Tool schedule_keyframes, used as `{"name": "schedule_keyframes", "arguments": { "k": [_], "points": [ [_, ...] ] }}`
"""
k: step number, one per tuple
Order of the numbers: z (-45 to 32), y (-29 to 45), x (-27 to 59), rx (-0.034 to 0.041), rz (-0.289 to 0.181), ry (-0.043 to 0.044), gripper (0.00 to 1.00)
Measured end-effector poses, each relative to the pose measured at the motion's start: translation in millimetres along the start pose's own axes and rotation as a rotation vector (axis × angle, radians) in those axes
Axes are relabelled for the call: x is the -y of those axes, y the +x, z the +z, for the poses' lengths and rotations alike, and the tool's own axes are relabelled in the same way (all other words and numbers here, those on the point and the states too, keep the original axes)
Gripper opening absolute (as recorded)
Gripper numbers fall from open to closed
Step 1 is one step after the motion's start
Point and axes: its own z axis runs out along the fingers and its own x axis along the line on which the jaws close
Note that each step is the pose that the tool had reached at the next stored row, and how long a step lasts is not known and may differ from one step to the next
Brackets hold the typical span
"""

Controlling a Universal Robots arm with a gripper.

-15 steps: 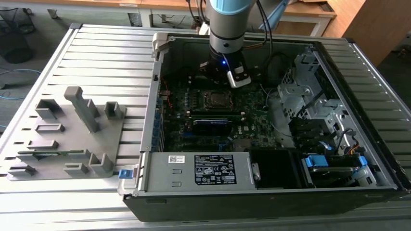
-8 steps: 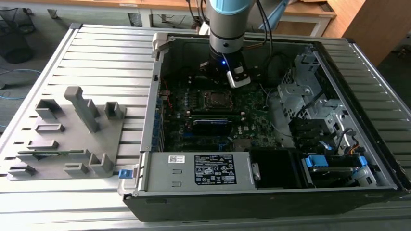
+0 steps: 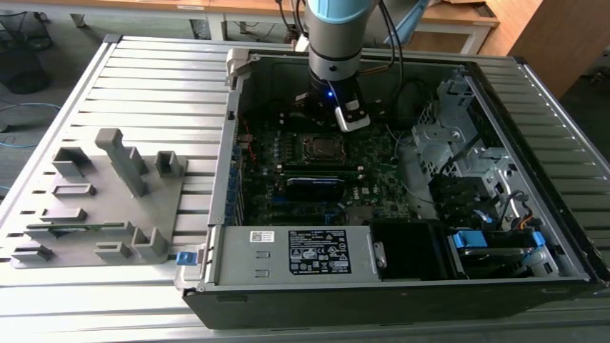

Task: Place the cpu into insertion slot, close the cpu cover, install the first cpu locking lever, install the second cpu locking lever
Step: 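Install the first cpu locking lever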

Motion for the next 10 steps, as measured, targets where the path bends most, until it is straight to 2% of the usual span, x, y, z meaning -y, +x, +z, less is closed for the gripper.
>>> {"name": "schedule_keyframes", "arguments": {
  "k": [2, 10],
  "points": [
    [0.4, 0.1, 0.1, 0.0009, -0.001, 0.0036, 0.11],
    [-3.0, -0.1, -0.6, 0.0019, 0.002, 0.0039, 0.11]
  ]
}}
